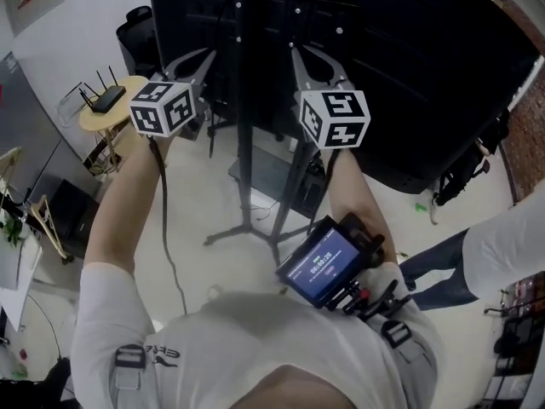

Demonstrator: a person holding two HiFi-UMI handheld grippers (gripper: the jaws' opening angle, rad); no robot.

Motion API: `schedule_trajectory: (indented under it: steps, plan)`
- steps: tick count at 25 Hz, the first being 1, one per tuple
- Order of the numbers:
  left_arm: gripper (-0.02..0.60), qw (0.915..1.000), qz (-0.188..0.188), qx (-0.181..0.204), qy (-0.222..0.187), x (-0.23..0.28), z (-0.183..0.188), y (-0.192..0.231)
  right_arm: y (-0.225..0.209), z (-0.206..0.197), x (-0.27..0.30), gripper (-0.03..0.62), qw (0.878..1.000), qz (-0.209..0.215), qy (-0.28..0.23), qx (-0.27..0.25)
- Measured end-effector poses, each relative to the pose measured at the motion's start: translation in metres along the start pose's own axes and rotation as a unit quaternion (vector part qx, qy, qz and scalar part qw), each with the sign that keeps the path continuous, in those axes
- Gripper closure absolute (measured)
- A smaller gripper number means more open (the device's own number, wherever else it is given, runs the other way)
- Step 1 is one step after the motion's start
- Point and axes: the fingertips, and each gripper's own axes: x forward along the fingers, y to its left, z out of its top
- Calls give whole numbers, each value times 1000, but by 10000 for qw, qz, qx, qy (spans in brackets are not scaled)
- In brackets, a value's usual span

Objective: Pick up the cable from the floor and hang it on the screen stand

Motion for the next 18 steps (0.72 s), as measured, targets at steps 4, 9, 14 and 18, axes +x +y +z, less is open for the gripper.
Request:
schedule_trajectory:
  steps: [4, 9, 14, 18]
  plan:
    - [579, 9994, 342, 27, 82, -32, -10, 1, 17, -16, -12, 580, 9991, 246, -6, 342]
    - [579, 9976, 649, 36, 237, -72, -35, 4, 40, -40, -29, 580, 9972, 417, 164, 601]
    - [579, 9959, 757, -134, 479, -117, -77, -1, 67, -68, -51, 580, 9955, 413, 378, 766]
    - [578, 9943, 692, -385, 719, -154, -109, -16, 89, -90, -76, 580, 9937, 311, 610, 884]
